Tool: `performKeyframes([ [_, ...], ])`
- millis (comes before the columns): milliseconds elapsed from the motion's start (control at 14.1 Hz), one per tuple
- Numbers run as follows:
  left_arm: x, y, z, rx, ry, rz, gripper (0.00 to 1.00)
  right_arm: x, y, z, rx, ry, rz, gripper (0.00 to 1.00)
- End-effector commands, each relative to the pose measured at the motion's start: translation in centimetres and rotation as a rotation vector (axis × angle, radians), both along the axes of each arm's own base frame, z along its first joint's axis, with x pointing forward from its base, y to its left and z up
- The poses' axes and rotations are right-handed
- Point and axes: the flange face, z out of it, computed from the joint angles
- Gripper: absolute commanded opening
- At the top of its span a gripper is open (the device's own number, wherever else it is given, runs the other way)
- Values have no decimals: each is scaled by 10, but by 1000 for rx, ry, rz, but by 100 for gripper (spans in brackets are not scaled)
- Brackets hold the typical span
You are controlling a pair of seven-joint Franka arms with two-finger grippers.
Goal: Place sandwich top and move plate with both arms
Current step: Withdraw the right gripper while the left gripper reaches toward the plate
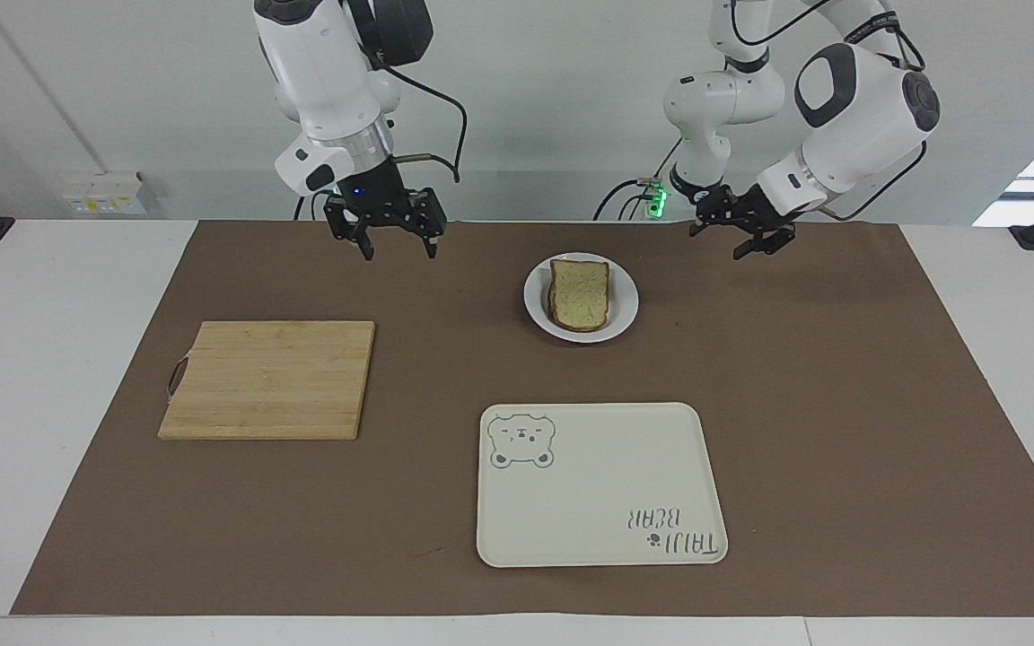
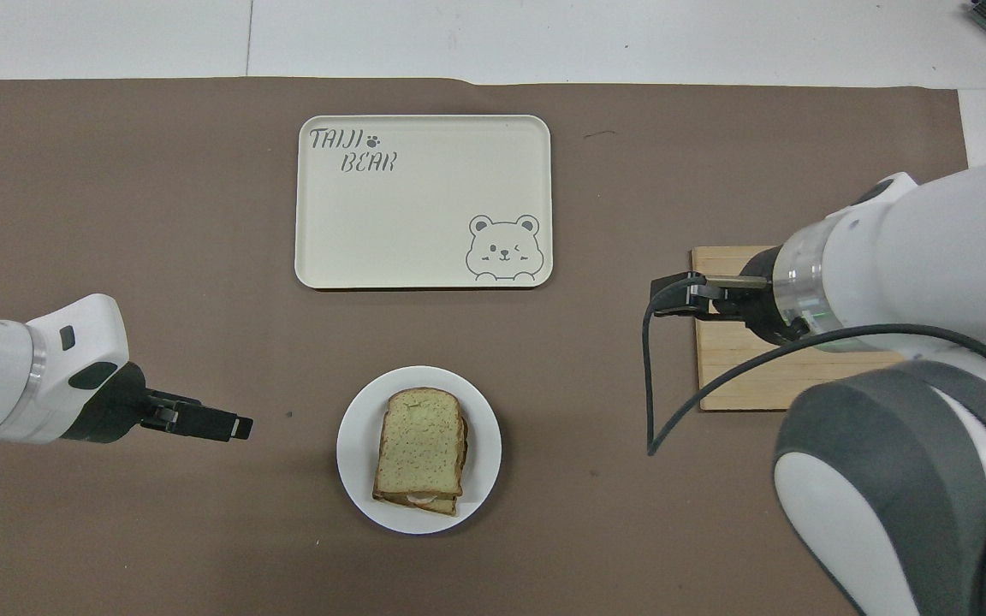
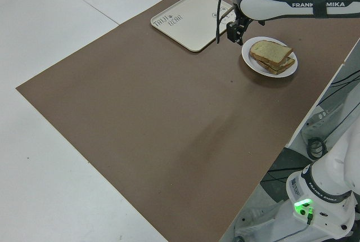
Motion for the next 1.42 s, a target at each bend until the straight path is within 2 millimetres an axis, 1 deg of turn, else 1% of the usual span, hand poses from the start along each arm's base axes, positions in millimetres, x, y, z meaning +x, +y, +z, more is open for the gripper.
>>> performKeyframes([
  [0,-14,5,-30,-35,-60,-79,100,2,-29,4,-56,0,-49,100],
  [142,-18,6,-48,-32,-43,-83,100,5,-55,20,-79,-19,-87,100],
  [284,-27,12,-76,-17,-39,-70,100,5,-77,35,-89,-12,-100,100],
  [426,-32,14,-96,-61,-76,-91,100,4,-96,38,-96,13,-80,100],
  [496,-37,16,-108,-108,-52,-54,100,1,-110,44,-95,11,-81,100],
  [567,-42,16,-117,-141,-35,-16,100,-5,-125,57,-93,-2,-89,100],
  [638,-43,13,-121,-157,-38,5,100,-8,-138,58,-95,18,-89,100],
  [780,-47,11,-137,-222,-9,74,100,-15,-164,70,-97,37,-68,100],
  [851,-51,10,-144,-246,-12,70,100,-16,-177,74,-94,42,-65,100],
  [993,-53,7,-148,-302,-8,114,100,-19,-197,75,-97,54,-62,100],
  [1064,-56,7,-154,-323,1,144,100,-20,-203,74,-121,60,-41,100],
  [1135,-54,7,-159,-344,-7,168,100,-20,-205,74,-133,60,-35,100],
  [1277,-56,-2,-169,-334,-10,171,100,-23,-212,72,-128,79,-47,100],
  [1348,-59,-3,-178,-339,-5,199,100,-25,-206,75,-126,74,-36,100],
])
